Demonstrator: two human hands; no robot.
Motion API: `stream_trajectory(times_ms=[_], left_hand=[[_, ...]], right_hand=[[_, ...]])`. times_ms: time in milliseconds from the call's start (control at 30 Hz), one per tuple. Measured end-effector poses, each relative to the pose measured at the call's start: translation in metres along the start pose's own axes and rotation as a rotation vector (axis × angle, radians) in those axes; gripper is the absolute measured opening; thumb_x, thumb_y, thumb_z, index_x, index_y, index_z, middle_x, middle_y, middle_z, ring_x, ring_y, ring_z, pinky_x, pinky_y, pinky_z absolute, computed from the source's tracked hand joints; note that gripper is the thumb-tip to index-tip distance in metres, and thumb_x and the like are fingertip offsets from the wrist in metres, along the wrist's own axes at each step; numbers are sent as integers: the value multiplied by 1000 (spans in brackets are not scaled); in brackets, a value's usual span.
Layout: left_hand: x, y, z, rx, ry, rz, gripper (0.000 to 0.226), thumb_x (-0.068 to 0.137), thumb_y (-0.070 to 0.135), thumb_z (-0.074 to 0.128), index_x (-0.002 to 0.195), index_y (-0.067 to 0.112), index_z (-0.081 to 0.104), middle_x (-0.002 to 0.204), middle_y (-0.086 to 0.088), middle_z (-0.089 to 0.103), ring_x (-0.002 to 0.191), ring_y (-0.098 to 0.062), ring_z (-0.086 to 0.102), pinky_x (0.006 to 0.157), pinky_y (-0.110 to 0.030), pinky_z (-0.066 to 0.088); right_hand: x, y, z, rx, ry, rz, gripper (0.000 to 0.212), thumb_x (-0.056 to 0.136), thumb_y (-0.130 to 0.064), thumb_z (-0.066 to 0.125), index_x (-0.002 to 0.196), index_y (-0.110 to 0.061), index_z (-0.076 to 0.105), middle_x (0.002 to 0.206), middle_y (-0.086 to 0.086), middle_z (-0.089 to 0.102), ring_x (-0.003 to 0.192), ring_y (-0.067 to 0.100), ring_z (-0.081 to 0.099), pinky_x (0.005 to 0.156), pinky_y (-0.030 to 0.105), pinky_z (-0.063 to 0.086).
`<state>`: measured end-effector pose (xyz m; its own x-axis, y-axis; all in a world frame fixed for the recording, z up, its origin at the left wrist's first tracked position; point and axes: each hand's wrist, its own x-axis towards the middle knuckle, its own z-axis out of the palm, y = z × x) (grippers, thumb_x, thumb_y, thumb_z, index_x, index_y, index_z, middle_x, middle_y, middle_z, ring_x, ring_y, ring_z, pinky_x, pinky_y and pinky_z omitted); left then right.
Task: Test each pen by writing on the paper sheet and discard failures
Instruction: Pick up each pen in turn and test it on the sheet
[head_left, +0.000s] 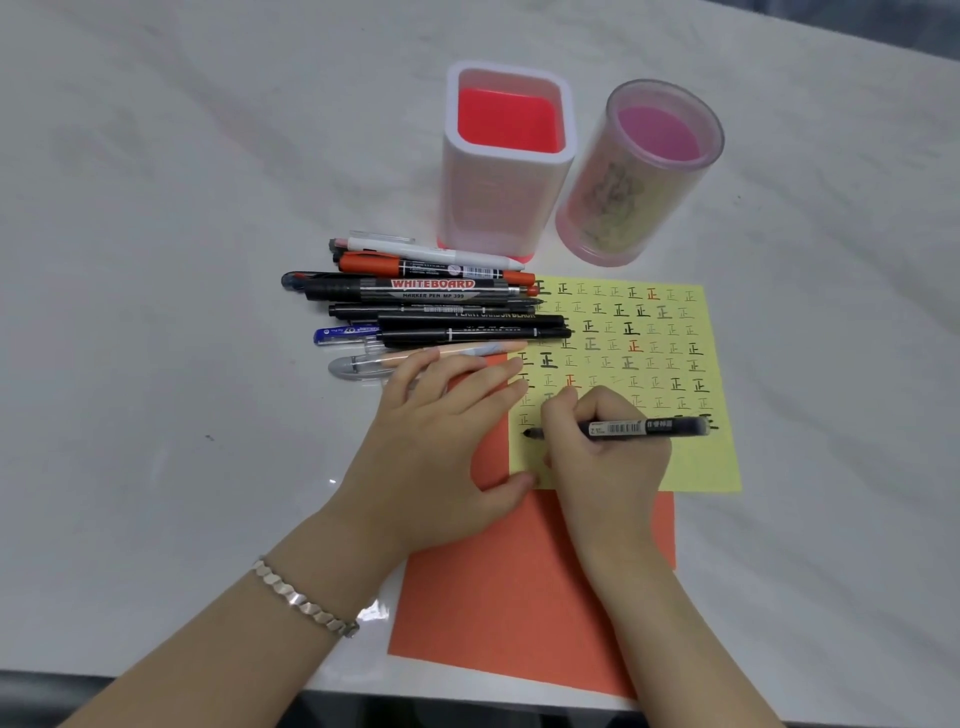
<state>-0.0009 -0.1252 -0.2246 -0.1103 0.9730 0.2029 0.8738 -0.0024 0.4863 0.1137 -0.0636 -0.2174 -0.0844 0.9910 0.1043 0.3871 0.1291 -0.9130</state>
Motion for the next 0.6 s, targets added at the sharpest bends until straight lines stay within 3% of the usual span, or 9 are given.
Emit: stream_trajectory(times_ms=[67, 167, 233, 400, 533, 600], left_hand=[[0, 0, 0, 1, -3, -1, 65, 66, 56, 54, 120, 21, 62, 131, 10, 55, 119, -12, 44, 109, -37, 19], [1, -1, 0, 9, -10, 2, 66, 67, 57, 53, 121, 21, 62, 131, 10, 55, 119, -12, 44, 109, -39, 20], [2, -1, 0, 10, -13, 2, 66, 67, 57, 53, 121, 21, 62, 131, 9, 55, 119, -12, 44, 109, -39, 20], [1, -1, 0, 12, -16, 1, 67, 67, 58, 53, 121, 20, 62, 132, 10, 54, 120, -12, 44, 109, -39, 19], [2, -2, 1, 10, -13, 0, 67, 66, 57, 53, 121, 20, 61, 132, 9, 54, 120, -12, 44, 109, -39, 20], [2, -2, 1, 12, -11, 1, 67, 66, 57, 53, 121, 20, 61, 131, 9, 55, 119, -12, 44, 109, -39, 19]], right_hand=[[0, 1, 0, -3, 20, 5, 35, 72, -19, 53, 44, -18, 31, 42, 0, 35, 44, 17, 36, 53, 30, 36], [0, 1, -1, -14, 38, 0, 35, 72, -18, 52, 44, -12, 32, 41, 10, 37, 46, 24, 38, 52, 29, 35], [1, 2, -1, -1, 36, 5, 35, 71, -18, 53, 44, -6, 34, 42, 16, 39, 44, 19, 36, 50, 24, 34], [2, 3, -1, -26, 13, -3, 34, 70, -17, 52, 43, -13, 32, 40, 3, 35, 44, 20, 37, 51, 27, 35], [3, 4, 0, -18, 7, 7, 33, 68, -17, 52, 43, -19, 30, 43, -1, 36, 45, 9, 33, 50, 17, 31], [3, 4, 0, -8, 14, 10, 34, 68, -17, 52, 43, -19, 29, 43, -1, 35, 44, 9, 32, 50, 19, 32]])
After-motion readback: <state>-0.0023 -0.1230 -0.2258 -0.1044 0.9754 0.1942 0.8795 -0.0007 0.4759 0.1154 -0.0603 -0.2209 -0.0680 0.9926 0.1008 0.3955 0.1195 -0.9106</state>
